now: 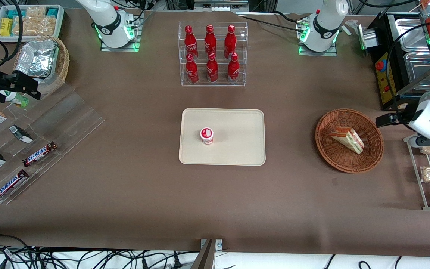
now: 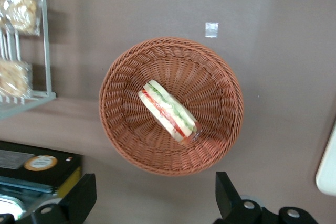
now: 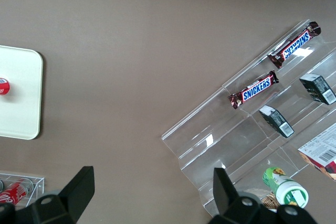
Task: Place sandwich from basket to tray
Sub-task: 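Move the left gripper down toward the sandwich in the wicker basket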
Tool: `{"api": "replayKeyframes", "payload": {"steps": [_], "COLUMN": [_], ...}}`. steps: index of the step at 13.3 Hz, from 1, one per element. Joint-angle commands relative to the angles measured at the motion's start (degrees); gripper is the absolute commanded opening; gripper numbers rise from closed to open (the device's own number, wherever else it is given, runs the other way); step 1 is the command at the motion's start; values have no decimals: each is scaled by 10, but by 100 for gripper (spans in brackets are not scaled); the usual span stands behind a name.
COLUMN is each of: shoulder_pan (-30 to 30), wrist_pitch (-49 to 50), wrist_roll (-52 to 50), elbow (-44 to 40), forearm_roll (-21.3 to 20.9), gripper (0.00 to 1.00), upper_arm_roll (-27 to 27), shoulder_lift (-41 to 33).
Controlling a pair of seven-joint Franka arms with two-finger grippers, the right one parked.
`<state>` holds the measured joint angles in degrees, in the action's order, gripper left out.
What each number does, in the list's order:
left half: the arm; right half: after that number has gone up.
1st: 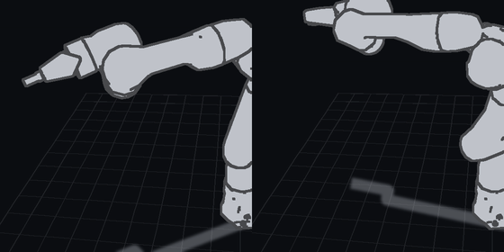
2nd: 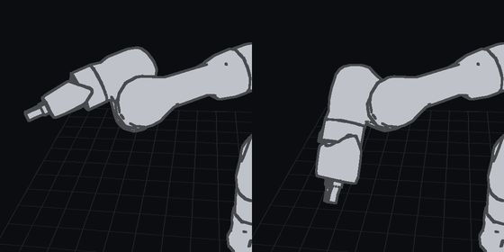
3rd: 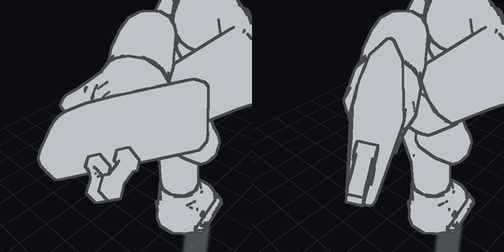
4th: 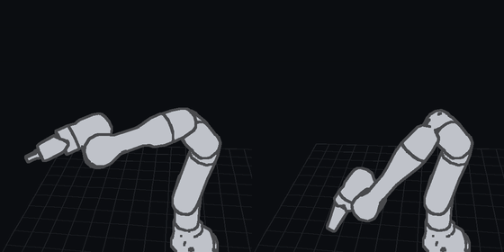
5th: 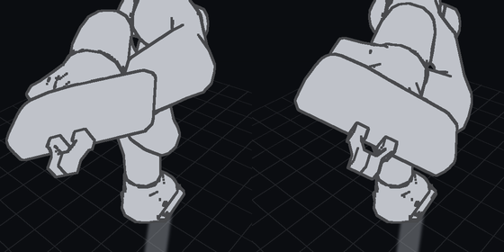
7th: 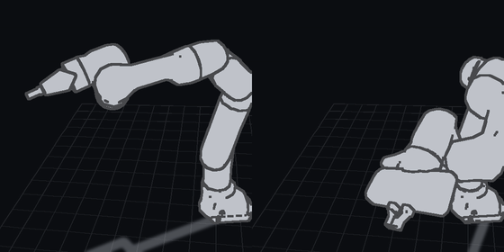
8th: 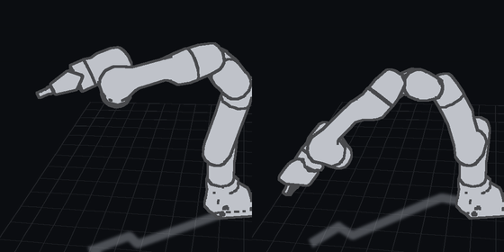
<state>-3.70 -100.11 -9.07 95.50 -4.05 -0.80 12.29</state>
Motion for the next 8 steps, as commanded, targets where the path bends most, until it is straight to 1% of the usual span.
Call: {"api": "replayKeyframes", "payload": {"steps": [1,4,8], "shoulder_pan": [2,2,2], "wrist_pitch": [-65,-132,-239], "wrist_roll": [-83,-174,-264], "elbow": [74,128,213], "forearm_roll": [-3,-3,-3], "gripper": [100,100,100], "upper_arm_roll": [-4,-6,-6], "shoulder_lift": [-21,-24,-32]}}
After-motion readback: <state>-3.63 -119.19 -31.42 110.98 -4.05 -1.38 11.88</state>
